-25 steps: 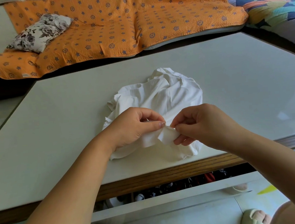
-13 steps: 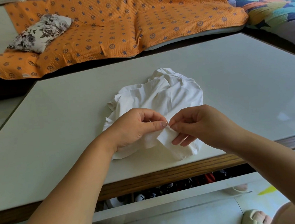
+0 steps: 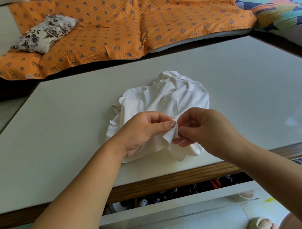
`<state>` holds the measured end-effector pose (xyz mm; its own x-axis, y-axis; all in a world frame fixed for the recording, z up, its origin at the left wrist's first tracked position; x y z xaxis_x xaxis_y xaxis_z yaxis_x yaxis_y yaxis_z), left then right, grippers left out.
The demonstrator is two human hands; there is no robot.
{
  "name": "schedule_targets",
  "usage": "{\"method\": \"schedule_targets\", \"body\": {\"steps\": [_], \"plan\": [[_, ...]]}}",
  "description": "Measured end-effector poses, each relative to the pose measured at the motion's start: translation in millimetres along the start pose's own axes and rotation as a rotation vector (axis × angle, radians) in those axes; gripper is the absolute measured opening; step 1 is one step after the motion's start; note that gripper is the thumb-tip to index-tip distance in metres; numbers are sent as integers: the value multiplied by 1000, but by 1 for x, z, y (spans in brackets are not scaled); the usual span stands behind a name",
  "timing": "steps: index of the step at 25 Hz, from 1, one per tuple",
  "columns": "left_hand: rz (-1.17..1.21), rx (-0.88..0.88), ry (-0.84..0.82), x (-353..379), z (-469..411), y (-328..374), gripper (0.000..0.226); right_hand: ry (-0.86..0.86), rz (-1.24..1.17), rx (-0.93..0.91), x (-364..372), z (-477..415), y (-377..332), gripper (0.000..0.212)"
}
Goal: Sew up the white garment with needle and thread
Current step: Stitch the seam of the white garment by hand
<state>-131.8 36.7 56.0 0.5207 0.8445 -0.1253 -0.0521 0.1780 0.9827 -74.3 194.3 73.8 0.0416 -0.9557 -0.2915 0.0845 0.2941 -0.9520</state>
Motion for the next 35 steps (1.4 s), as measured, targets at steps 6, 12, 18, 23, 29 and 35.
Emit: {"method": "schedule_targets", "body": {"steps": [6, 12, 18, 23, 29, 35], "plan": [[1, 13, 13, 0, 0, 1, 7, 28, -62, -62, 1, 1, -4, 12], [3, -14, 40, -3, 4, 4, 8, 227, -110, -60, -22, -11, -11, 11], [7, -13, 40, -6, 6, 4, 9, 256, -812, 155, -45, -31, 4, 14], [25, -14, 0, -6, 8, 5, 13, 414, -658, 158, -61, -45, 23, 11], [97, -7, -20, -10, 7, 4, 5, 523, 192, 12, -74, -49, 20, 12], [217, -17, -15, -17, 8, 6, 7, 501, 380, 27, -87, -59, 34, 18]]}}
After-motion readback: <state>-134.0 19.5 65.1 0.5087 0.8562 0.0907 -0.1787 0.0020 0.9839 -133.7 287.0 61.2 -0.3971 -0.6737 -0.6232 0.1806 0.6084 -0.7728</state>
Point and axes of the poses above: each hand's wrist, its own z-axis away from the middle knuckle, its own x-axis out of the palm, y = z × x, the point moved 4 cm from there along -z, towards the middle knuckle, and after that the axes turned 1 degree about x, right-handed, at the moved point
